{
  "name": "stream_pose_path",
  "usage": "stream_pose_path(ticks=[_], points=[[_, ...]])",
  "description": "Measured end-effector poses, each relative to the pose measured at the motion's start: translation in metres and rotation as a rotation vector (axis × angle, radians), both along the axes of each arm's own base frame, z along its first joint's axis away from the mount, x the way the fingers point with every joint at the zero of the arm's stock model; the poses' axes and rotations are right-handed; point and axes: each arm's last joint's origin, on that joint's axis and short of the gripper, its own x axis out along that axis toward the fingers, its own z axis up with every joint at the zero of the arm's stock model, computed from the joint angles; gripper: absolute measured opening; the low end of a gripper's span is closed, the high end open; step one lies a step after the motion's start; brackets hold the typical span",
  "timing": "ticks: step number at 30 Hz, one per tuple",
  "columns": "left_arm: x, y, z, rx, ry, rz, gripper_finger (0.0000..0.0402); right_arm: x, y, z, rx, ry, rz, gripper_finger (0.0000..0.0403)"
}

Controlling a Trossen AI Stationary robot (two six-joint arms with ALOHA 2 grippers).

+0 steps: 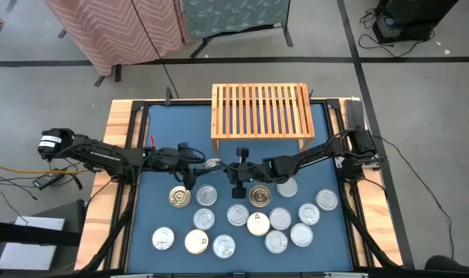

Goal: Stack canned seafood by type on shelf
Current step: Put the green tuna can on the shelf

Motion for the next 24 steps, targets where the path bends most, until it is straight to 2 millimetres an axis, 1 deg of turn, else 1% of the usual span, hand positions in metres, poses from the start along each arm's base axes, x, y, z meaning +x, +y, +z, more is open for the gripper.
stream_pose_path(ticks=[4,6,11,16,19,21,24], points=[[0.004,0.001,0.008,0.12,-0.001,-0.019,0.023,-0.003,-0.013,-0.018,0.011,0.049,-0.067,0.0],[0.004,0.002,0.009,0.131,0.002,-0.006,0.023,-0.004,-0.02,-0.027,-0.001,0.08,-0.102,0.0],[0.003,0.002,0.006,0.133,0.037,-0.008,0.023,0.001,-0.032,-0.041,0.01,0.081,-0.141,0.0],[0.004,0.002,-0.002,0.175,0.1,-0.004,0.023,0.003,-0.033,-0.045,0.04,0.078,-0.122,0.0],[0.008,0.002,-0.006,0.185,0.106,-0.019,0.0231,0.003,-0.033,-0.045,0.055,0.082,-0.106,0.0],[0.008,0.002,-0.011,0.186,0.137,-0.023,0.0235,0.003,-0.032,-0.045,0.056,0.08,-0.104,0.0],[0.011,0.002,-0.011,0.19,0.118,-0.014,0.0246,0.003,-0.032,-0.045,0.062,0.074,-0.104,0.0]])
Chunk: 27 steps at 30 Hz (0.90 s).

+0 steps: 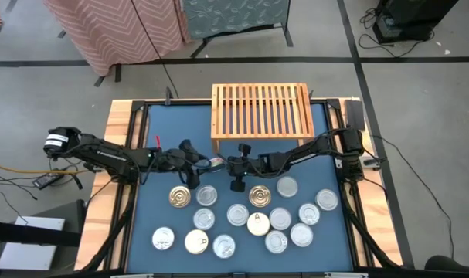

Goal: Stack canned seafood by type on shelf
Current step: Put the green tuna can on the shelf

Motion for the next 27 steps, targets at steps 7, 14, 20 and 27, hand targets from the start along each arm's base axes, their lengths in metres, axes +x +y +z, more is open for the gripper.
stream_pose_path(ticks=[7,14,20,27], points=[[0.002,0.0,-0.003,0.01,0.009,0.009,0.0286,0.001,0.001,0.0,0.026,-0.009,0.006,0.0],[0.01,0.0,-0.016,-0.04,0.02,0.035,0.0301,0.001,0.002,0.0,0.045,-0.014,0.018,0.0],[0.011,0.0,-0.021,-0.063,0.039,0.05,0.0277,0.001,0.003,0.0,0.054,-0.017,0.013,0.0],[0.011,0.001,-0.021,-0.041,0.039,0.086,0.0182,0.001,0.003,0.0,0.09,-0.029,-0.021,0.0]])
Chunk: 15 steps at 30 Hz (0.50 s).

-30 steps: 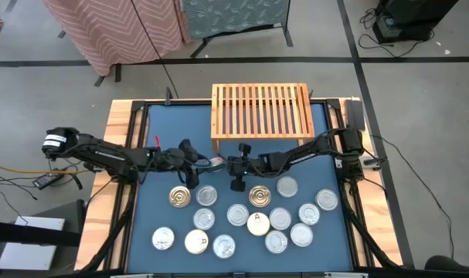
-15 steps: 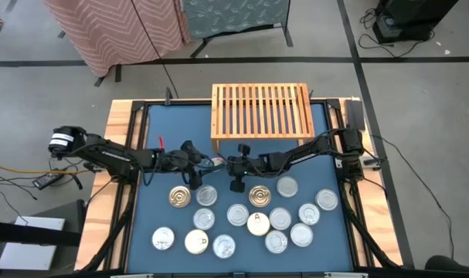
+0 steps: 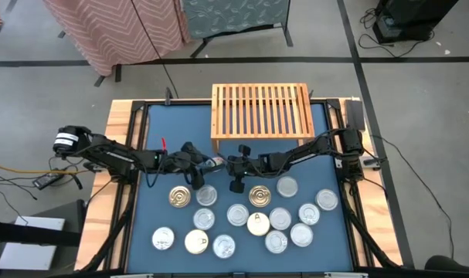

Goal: Stack canned seafood by type on shelf
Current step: Put the green tuna can on the shelf

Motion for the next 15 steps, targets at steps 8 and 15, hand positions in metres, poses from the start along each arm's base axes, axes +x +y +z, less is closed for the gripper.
stream_pose_path(ticks=[8,15], points=[[0.0,-0.001,0.0,-0.077,-0.015,-0.004,0.0149,-0.001,0.007,0.003,0.017,-0.007,0.001,0.0],[0.001,-0.009,0.006,-0.203,-0.004,-0.051,0.0149,-0.01,0.009,0.025,-0.031,-0.003,-0.04,0.0]])
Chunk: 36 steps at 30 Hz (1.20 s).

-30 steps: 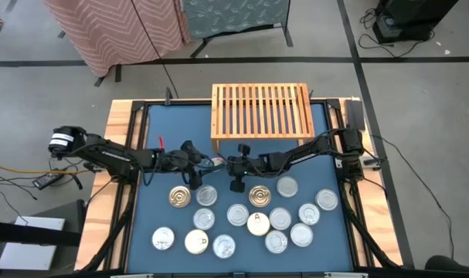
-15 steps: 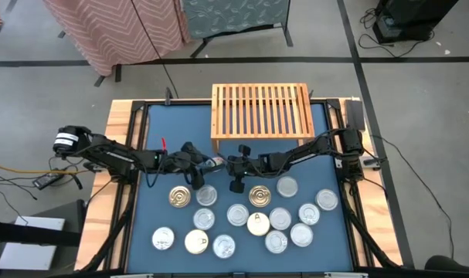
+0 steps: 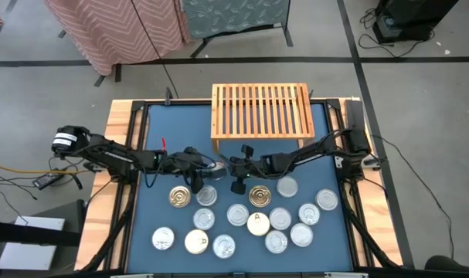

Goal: Stack canned seafood by type on shelf
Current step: Put the green tuna can on the shelf

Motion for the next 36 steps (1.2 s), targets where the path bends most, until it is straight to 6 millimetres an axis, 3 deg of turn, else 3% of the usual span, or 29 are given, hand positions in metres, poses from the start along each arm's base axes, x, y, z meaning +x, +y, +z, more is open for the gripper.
stream_pose_path(ticks=[5,13,22,25,27,32,36], points=[[0.007,-0.004,0.026,0.103,0.098,-0.066,0.0149,-0.011,-0.003,0.022,-0.076,0.016,-0.036,0.0],[0.026,-0.008,0.107,0.388,0.187,-0.188,0.0149,-0.033,-0.007,0.065,-0.195,0.012,-0.075,0.0],[0.022,-0.001,0.179,1.015,0.391,-0.081,0.0149,-0.058,-0.012,0.102,-0.305,-0.004,-0.172,0.0],[0.025,0.001,0.186,1.184,0.443,-0.112,0.0149,-0.062,-0.013,0.106,-0.318,-0.002,-0.19,0.0],[0.026,0.0,0.186,1.272,0.481,-0.239,0.0149,-0.062,-0.013,0.106,-0.323,0.001,-0.197,0.0],[0.029,-0.001,0.167,1.444,0.556,-0.48,0.0149,-0.063,-0.013,0.101,-0.32,0.026,-0.215,0.0],[0.033,0.001,0.151,1.592,0.605,-0.561,0.0149,-0.064,-0.013,0.1,-0.295,0.024,-0.249,0.0]])
